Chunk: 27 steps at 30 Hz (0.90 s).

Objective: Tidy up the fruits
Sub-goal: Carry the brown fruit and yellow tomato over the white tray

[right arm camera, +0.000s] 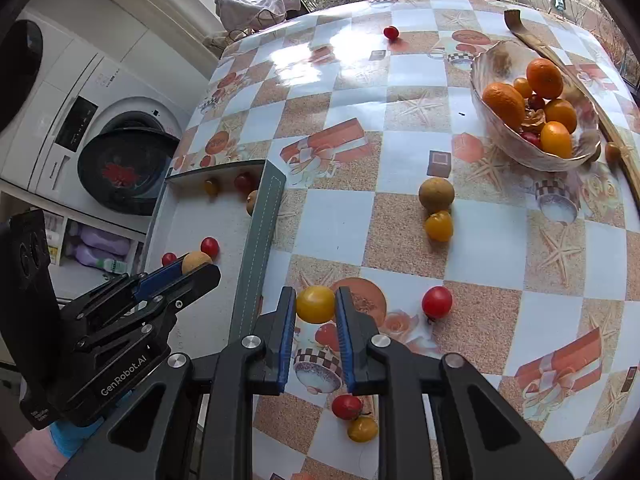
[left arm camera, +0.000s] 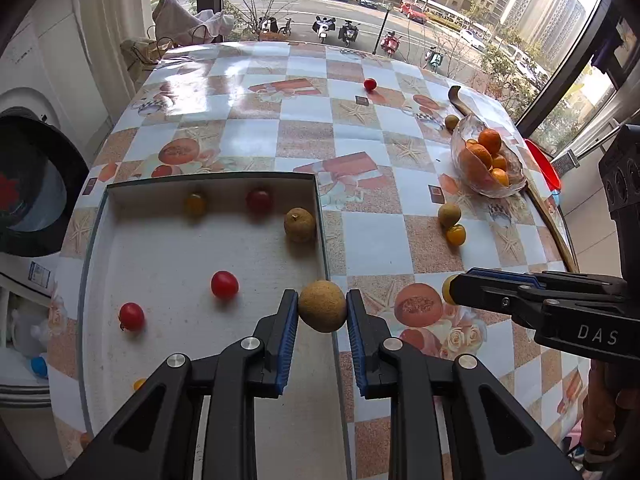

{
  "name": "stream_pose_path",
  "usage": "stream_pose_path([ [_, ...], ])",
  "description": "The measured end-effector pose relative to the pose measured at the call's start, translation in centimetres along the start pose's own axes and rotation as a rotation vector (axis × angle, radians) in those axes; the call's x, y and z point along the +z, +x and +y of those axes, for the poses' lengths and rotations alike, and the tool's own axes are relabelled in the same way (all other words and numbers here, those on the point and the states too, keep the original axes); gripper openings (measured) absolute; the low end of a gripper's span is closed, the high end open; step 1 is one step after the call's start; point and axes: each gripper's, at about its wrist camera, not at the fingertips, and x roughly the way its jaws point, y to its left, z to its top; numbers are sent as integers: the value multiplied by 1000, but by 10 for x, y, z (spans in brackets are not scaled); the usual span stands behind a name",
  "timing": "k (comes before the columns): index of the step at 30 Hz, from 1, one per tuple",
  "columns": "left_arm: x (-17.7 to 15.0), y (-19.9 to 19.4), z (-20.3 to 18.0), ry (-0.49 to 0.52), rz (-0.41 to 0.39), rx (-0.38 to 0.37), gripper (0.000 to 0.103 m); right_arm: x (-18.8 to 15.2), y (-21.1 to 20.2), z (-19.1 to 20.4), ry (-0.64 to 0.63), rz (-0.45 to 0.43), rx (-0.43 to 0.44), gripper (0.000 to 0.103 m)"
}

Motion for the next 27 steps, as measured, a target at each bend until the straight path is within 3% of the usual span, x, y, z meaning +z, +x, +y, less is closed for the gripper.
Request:
stream_pose_path([
  [14, -76, -15, 86, -151, 83, 127, 26, -1, 61, 87, -153, 114, 45, 22],
  [27, -97, -4, 105, -181, 117, 176, 26, -13, 107, 111, -229, 197, -18, 22],
])
